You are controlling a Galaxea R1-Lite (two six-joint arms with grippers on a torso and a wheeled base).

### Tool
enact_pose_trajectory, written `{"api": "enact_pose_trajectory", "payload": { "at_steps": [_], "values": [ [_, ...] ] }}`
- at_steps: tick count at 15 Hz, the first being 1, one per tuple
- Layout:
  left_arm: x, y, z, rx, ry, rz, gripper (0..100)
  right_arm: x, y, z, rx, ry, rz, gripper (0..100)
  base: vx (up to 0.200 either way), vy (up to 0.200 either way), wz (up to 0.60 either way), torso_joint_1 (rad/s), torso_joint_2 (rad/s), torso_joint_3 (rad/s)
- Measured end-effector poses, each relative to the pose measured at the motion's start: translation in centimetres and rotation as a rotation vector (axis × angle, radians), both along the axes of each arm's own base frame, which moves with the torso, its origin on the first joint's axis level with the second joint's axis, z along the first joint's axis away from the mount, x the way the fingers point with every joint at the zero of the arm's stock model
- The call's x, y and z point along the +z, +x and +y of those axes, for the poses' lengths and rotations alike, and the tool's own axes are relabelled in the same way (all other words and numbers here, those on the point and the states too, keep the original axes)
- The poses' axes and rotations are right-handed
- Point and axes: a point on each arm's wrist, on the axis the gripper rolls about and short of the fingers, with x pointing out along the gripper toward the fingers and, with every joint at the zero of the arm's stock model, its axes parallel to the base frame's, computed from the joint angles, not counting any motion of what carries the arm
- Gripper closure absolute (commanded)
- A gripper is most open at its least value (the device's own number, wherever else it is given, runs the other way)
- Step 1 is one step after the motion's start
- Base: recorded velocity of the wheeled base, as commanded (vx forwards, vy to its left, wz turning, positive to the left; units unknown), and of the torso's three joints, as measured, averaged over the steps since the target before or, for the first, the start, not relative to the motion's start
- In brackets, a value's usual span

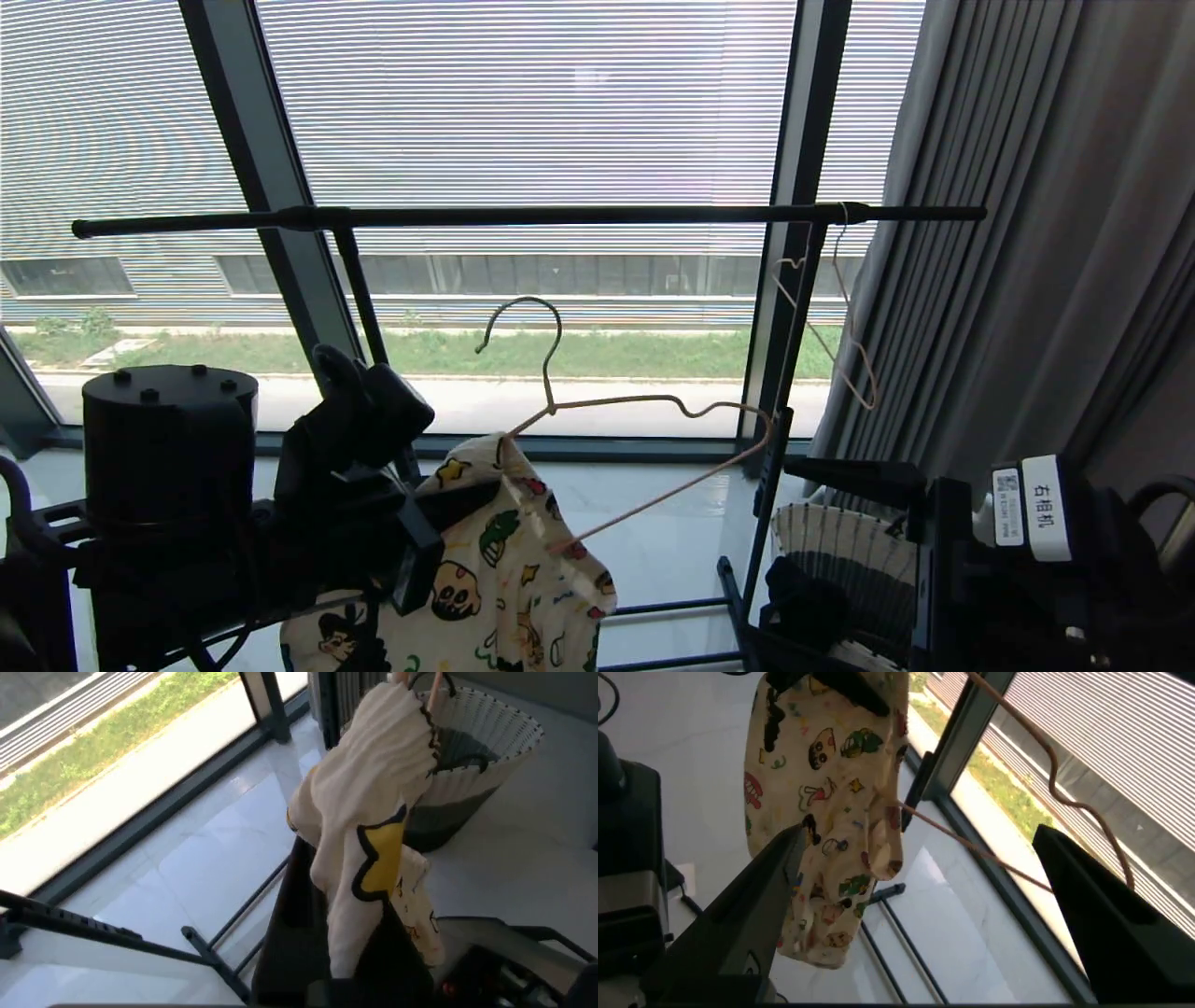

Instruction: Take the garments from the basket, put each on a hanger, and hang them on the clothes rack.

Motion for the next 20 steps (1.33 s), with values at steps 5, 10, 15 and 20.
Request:
{"api": "enact_pose_trajectory", "payload": {
  "at_steps": [5,10,15,20],
  "values": [
    [3.5,1.4,-0.3,0.033,-0.05,-0.13,100,-1.2,1.1,2.1,-0.01,0.025,0.224,0,0.0,0.0,0.0,0.0,0.0,0.0],
    [5.1,1.4,-0.3,-0.003,-0.023,-0.277,100,-0.8,4.4,6.0,-0.216,0.163,0.41,0,0.0,0.0,0.0,0.0,0.0,0.0],
    [6.1,0.7,-0.3,-0.05,-0.055,-0.318,100,-1.5,8.3,10.6,-0.362,0.267,0.472,0,0.0,0.0,0.0,0.0,0.0,0.0],
    [6.8,-0.3,-0.4,-0.079,-0.072,-0.348,100,-3.5,9.6,11.6,-0.397,0.231,0.492,0,0.0,0.0,0.0,0.0,0.0,0.0]
  ]
}}
